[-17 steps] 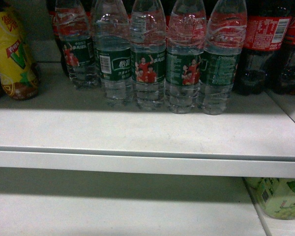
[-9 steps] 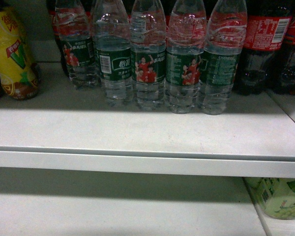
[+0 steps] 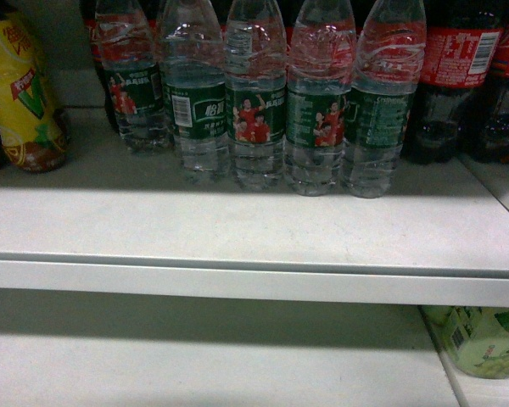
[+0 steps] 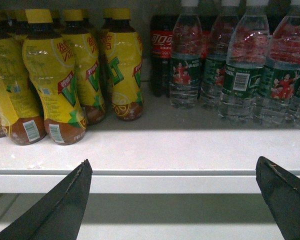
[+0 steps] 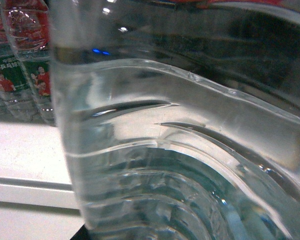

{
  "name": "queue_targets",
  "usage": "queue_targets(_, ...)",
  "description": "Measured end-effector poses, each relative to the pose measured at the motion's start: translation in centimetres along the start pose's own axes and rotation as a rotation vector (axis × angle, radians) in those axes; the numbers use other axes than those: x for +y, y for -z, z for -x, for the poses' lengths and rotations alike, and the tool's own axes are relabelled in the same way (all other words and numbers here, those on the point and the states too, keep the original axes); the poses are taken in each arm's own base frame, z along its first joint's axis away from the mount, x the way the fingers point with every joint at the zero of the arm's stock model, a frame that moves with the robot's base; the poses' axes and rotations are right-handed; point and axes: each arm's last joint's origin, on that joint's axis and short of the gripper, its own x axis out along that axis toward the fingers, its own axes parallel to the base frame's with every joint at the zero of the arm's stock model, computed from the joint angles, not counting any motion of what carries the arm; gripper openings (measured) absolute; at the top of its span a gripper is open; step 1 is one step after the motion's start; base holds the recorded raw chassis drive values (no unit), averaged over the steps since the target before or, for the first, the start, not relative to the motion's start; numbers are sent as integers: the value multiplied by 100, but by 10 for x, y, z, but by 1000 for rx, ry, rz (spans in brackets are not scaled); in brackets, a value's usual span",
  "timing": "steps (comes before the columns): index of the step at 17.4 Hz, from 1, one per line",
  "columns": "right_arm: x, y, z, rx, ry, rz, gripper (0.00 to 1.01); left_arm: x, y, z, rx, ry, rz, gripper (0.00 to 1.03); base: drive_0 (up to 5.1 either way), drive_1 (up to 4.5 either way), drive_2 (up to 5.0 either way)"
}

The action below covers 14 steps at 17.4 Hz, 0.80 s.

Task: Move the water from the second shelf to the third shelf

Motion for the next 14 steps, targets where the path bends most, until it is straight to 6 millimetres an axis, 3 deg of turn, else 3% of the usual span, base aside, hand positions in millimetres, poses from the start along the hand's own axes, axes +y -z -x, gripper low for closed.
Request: queue_targets(14, 0, 2, 0, 8, -1, -1, 41, 0, 0, 0, 1, 2, 0, 98, 0, 0, 0)
